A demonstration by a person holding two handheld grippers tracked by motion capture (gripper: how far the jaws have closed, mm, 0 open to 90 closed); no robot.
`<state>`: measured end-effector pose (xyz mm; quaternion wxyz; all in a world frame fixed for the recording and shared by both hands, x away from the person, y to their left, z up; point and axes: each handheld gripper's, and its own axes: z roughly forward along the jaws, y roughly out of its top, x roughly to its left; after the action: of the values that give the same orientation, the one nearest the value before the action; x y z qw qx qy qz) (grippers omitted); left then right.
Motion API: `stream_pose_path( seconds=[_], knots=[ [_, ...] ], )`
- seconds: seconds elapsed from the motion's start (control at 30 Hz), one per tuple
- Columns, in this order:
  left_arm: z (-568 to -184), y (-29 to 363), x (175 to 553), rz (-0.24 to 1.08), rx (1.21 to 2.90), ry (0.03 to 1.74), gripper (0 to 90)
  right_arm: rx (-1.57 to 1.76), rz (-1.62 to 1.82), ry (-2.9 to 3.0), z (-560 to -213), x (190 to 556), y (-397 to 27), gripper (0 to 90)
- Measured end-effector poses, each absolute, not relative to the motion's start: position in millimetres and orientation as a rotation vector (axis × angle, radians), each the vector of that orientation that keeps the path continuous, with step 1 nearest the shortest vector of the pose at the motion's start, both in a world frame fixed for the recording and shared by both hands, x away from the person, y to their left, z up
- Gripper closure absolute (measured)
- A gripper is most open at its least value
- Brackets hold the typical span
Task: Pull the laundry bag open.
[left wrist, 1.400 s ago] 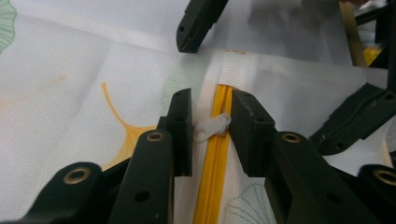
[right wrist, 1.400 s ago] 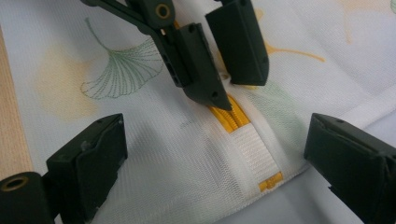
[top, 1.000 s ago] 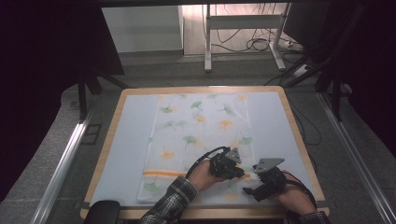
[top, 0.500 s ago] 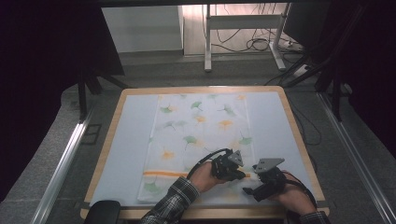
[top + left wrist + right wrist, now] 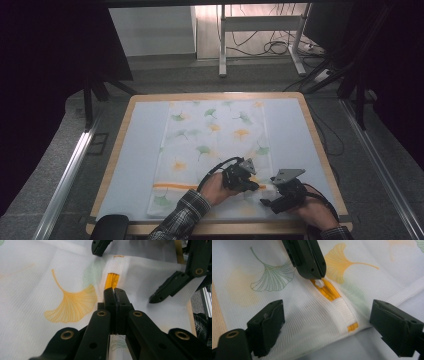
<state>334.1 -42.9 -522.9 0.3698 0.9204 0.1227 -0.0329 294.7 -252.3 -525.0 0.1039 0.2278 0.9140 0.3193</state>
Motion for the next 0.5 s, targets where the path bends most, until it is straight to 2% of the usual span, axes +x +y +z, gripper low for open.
stream_pose_path(
  seconds=[0.27,0.33,0.37,0.4,0.5],
  knots=[
    [-525,-41,335,-0.084,2.355,0.318,90.0,0.669,0.933,2.696,-524,295,-252,14.7],
    [-526,-42,334,-0.084,2.353,0.315,90.0,0.667,0.929,2.698,-523,295,-252,18.5],
    [-527,-42,334,-0.084,2.348,0.315,90.0,0.668,0.925,2.694,-521,295,-251,25.1],
    [-527,-43,335,-0.087,2.34,0.321,90.0,0.678,0.927,2.687,-518,296,-251,27.7],
    [-529,-43,338,-0.121,2.32,0.347,90.0,0.691,1.004,2.668,-514,300,-251,27.2]
  ],
)
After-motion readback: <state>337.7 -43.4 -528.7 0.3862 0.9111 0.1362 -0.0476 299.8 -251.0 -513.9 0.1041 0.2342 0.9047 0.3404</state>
